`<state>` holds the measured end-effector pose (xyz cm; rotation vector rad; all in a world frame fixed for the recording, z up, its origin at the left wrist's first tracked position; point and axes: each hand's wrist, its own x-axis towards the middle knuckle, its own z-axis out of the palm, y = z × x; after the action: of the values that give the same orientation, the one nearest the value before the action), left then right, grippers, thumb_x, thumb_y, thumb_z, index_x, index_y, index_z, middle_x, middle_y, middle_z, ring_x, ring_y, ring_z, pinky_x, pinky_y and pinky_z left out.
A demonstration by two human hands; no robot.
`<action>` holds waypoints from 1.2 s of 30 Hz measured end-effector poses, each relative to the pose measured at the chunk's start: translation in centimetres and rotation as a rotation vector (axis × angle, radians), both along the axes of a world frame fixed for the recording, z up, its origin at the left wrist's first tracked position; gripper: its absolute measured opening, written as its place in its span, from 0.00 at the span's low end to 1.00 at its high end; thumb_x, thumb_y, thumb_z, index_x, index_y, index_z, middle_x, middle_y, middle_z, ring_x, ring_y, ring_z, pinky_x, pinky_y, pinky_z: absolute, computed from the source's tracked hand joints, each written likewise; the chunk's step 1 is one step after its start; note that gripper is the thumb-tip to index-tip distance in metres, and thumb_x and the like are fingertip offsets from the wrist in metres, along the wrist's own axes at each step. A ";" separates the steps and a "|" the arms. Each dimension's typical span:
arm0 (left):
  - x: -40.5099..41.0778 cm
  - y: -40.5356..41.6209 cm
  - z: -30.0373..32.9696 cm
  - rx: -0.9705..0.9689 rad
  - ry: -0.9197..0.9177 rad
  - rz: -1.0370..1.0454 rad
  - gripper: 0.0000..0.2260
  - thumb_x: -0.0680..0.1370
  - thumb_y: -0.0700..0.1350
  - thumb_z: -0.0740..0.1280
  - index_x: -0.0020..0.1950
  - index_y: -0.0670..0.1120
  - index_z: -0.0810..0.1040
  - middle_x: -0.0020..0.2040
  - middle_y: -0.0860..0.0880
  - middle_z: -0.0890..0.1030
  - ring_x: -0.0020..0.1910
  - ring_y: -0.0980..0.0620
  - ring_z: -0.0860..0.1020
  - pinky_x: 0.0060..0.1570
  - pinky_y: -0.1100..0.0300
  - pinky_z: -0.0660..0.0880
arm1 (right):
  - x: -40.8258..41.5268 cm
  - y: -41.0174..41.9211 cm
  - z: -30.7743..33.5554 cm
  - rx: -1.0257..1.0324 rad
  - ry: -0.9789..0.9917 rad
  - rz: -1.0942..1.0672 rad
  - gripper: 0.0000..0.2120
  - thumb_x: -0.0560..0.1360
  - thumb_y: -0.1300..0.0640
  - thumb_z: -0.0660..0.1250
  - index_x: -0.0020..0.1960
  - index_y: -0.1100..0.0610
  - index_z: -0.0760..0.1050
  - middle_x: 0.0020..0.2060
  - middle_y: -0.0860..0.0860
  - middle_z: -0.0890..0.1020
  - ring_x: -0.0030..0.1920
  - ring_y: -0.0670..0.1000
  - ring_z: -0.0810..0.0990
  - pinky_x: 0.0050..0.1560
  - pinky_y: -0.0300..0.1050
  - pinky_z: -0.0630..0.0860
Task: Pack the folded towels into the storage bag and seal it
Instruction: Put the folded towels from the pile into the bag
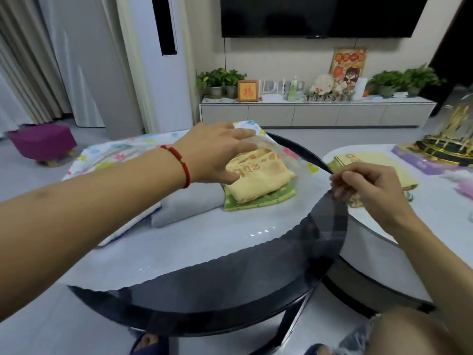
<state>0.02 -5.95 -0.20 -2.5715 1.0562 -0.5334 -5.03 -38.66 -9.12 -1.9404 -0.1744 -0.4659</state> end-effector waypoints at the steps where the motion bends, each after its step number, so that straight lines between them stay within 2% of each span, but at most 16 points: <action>1: 0.4 -1.0 -0.1 -0.002 0.005 -0.013 0.28 0.72 0.59 0.68 0.72 0.59 0.68 0.75 0.55 0.66 0.66 0.46 0.71 0.45 0.52 0.76 | 1.6 -2.0 -0.9 -0.054 0.026 -0.166 0.11 0.76 0.59 0.64 0.42 0.54 0.86 0.39 0.54 0.87 0.37 0.56 0.83 0.37 0.44 0.80; 4: 1.6 -3.8 -0.6 0.015 0.024 -0.037 0.30 0.72 0.60 0.68 0.73 0.59 0.67 0.75 0.54 0.67 0.66 0.46 0.70 0.43 0.56 0.68 | 6.8 -7.2 -4.3 -0.454 0.237 -0.512 0.10 0.78 0.58 0.65 0.54 0.57 0.84 0.52 0.58 0.86 0.44 0.56 0.79 0.46 0.48 0.74; 7: 2.7 -6.0 -1.0 0.004 0.066 -0.027 0.30 0.71 0.61 0.68 0.73 0.60 0.68 0.74 0.56 0.68 0.67 0.47 0.69 0.46 0.52 0.73 | 11.0 -10.9 -6.3 -0.696 0.354 -0.585 0.16 0.79 0.57 0.67 0.65 0.59 0.79 0.65 0.62 0.79 0.59 0.64 0.79 0.60 0.57 0.76; 9: 3.3 -7.1 -1.2 0.011 0.081 -0.030 0.30 0.71 0.62 0.68 0.73 0.60 0.68 0.74 0.57 0.68 0.68 0.47 0.69 0.48 0.50 0.73 | 13.4 -12.8 -6.6 -0.723 0.365 -0.655 0.17 0.80 0.56 0.66 0.68 0.58 0.77 0.67 0.61 0.77 0.66 0.65 0.75 0.67 0.59 0.72; 11: 3.9 -7.9 -1.4 0.013 0.078 -0.032 0.30 0.71 0.62 0.68 0.73 0.60 0.68 0.74 0.57 0.68 0.69 0.47 0.68 0.49 0.50 0.73 | 15.4 -14.4 -6.7 -0.687 0.437 -0.688 0.20 0.82 0.52 0.64 0.72 0.56 0.73 0.68 0.62 0.75 0.69 0.66 0.72 0.69 0.61 0.69; 15: 4.7 -8.7 -1.4 -0.023 0.087 -0.040 0.28 0.72 0.61 0.67 0.72 0.60 0.70 0.72 0.57 0.71 0.67 0.47 0.70 0.49 0.51 0.74 | 17.6 -16.5 -7.4 -0.586 0.699 -0.746 0.38 0.77 0.43 0.70 0.78 0.57 0.58 0.71 0.68 0.70 0.71 0.70 0.68 0.71 0.64 0.63; 17: 5.2 -8.6 -1.6 -0.028 0.081 -0.034 0.28 0.72 0.61 0.67 0.72 0.60 0.69 0.72 0.57 0.71 0.67 0.47 0.70 0.48 0.52 0.73 | 18.1 -16.8 -7.4 -0.669 0.711 -0.771 0.43 0.74 0.40 0.73 0.78 0.57 0.57 0.71 0.68 0.70 0.72 0.70 0.67 0.72 0.66 0.60; 19: 5.5 -8.6 -1.6 -0.039 0.084 -0.026 0.28 0.72 0.62 0.67 0.72 0.61 0.69 0.74 0.57 0.69 0.68 0.47 0.69 0.46 0.54 0.70 | 18.2 -16.6 -7.0 -0.741 0.628 -0.757 0.43 0.72 0.42 0.75 0.77 0.57 0.58 0.69 0.67 0.73 0.70 0.70 0.69 0.71 0.66 0.61; 21: 5.5 -8.5 -1.7 -0.047 0.084 -0.026 0.28 0.72 0.62 0.68 0.72 0.61 0.69 0.73 0.57 0.70 0.68 0.47 0.69 0.44 0.55 0.66 | 18.1 -16.0 -6.4 -0.705 0.540 -0.717 0.41 0.71 0.47 0.78 0.75 0.56 0.60 0.63 0.66 0.78 0.65 0.68 0.75 0.64 0.62 0.70; 23: 5.3 -8.4 -1.7 -0.053 0.100 -0.014 0.29 0.72 0.62 0.68 0.72 0.61 0.68 0.74 0.57 0.69 0.68 0.48 0.69 0.44 0.55 0.68 | 17.3 -15.0 -5.1 -0.584 0.496 -0.671 0.41 0.70 0.51 0.80 0.74 0.55 0.60 0.60 0.64 0.79 0.60 0.68 0.78 0.53 0.58 0.75; 26: 4.4 -7.8 -1.3 -0.044 0.126 0.008 0.29 0.71 0.62 0.68 0.72 0.63 0.68 0.75 0.58 0.67 0.69 0.48 0.68 0.49 0.52 0.74 | 14.5 -13.3 -2.1 -0.409 0.422 -0.560 0.43 0.69 0.59 0.80 0.77 0.52 0.60 0.63 0.63 0.76 0.60 0.68 0.77 0.55 0.62 0.79; 28: 3.7 -6.9 -0.9 -0.040 0.129 0.021 0.29 0.71 0.61 0.68 0.72 0.64 0.68 0.75 0.58 0.67 0.68 0.49 0.69 0.50 0.51 0.75 | 11.3 -12.2 0.3 -0.359 0.352 -0.465 0.40 0.71 0.63 0.78 0.77 0.46 0.65 0.64 0.61 0.76 0.58 0.65 0.78 0.53 0.63 0.82; 31: 2.9 -4.6 -0.2 -0.054 0.096 0.071 0.29 0.71 0.60 0.70 0.72 0.64 0.68 0.74 0.58 0.68 0.66 0.49 0.71 0.43 0.55 0.73 | 4.8 -9.8 4.5 -0.214 0.262 -0.320 0.29 0.74 0.65 0.73 0.67 0.39 0.77 0.61 0.57 0.78 0.50 0.60 0.82 0.41 0.55 0.84; 33: 2.6 -2.8 0.3 -0.078 0.087 0.134 0.30 0.71 0.59 0.70 0.72 0.65 0.66 0.74 0.56 0.68 0.65 0.48 0.72 0.42 0.54 0.75 | -0.2 -7.5 7.1 -0.009 0.310 -0.091 0.25 0.74 0.64 0.74 0.63 0.39 0.81 0.59 0.57 0.82 0.49 0.60 0.84 0.38 0.51 0.84; 36: 2.2 -1.0 1.4 -0.091 0.094 0.207 0.30 0.73 0.57 0.69 0.73 0.65 0.64 0.71 0.54 0.71 0.63 0.46 0.73 0.43 0.51 0.77 | -5.7 -2.9 9.4 0.170 0.447 0.328 0.28 0.68 0.58 0.80 0.66 0.44 0.80 0.57 0.57 0.85 0.50 0.61 0.87 0.44 0.54 0.85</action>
<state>2.25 -6.92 1.21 -2.7681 0.7971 -0.4197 -10.73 -41.61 0.24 -1.7566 -0.1534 0.1672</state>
